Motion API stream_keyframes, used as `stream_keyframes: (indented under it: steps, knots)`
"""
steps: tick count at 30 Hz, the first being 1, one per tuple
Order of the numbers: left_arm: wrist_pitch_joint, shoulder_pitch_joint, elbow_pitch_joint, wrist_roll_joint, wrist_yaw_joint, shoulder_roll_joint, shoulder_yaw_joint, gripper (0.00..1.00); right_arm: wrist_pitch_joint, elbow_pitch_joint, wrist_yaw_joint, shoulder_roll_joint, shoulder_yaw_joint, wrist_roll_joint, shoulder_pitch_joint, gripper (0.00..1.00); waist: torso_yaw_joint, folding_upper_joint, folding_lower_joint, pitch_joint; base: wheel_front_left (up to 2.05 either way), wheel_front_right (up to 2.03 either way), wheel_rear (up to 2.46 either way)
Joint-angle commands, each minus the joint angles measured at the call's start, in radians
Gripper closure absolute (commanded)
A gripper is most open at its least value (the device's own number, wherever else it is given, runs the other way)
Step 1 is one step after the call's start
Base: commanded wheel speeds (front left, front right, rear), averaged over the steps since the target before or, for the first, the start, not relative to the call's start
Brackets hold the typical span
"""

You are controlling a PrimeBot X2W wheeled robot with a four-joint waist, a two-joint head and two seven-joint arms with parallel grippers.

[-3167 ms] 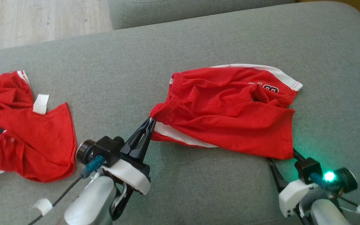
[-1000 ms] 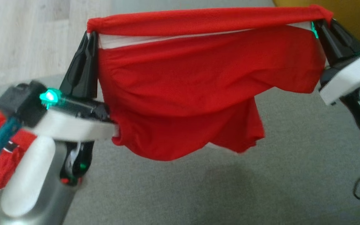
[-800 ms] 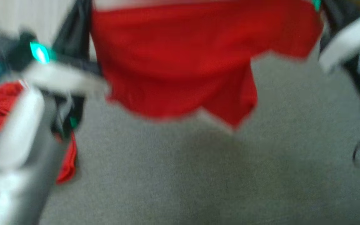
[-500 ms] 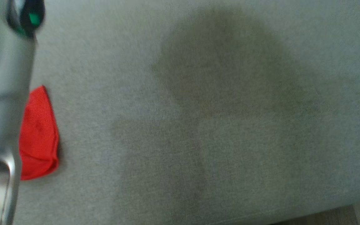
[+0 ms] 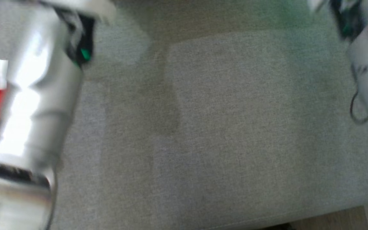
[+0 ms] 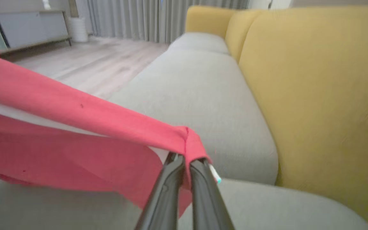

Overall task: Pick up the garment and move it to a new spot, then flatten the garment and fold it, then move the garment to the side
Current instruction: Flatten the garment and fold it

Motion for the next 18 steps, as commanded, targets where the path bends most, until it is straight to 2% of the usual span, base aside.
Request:
stream_keyframes:
  steps: [1, 6, 16, 18]
  knots:
    - [-0.008, -0.005, -0.028, -0.012, 0.002, 0.032, 0.008, 1.0, 0.008, -0.021, 0.003, -0.006, 0.02, 0.02, 0.012, 1.0, 0.007, 0.0001, -0.0001, -0.012, 0.0, 0.0, 0.0]
    - [-0.009, 0.158, -0.079, -0.072, 0.002, 0.057, -0.077, 1.0, 0.11, -0.044, 0.003, -0.074, 0.198, 0.16, 0.121, 1.0, 0.026, 0.0001, -0.0001, -0.067, 0.0, 0.0, 0.0]
    - [-0.01, 0.424, -0.192, -0.113, 0.002, 0.149, -0.289, 1.0, 0.292, -0.245, 0.003, -0.327, 0.474, 0.454, 0.316, 1.0, 0.043, 0.0001, -0.0001, -0.191, 0.0, 0.0, 0.0]
    - [-0.01, 0.453, -0.205, -0.116, 0.002, 0.159, -0.297, 1.0, 0.31, -0.275, 0.003, -0.356, 0.506, 0.494, 0.343, 1.0, 0.041, 0.0001, -0.0001, -0.209, 0.0, 0.0, 0.0]
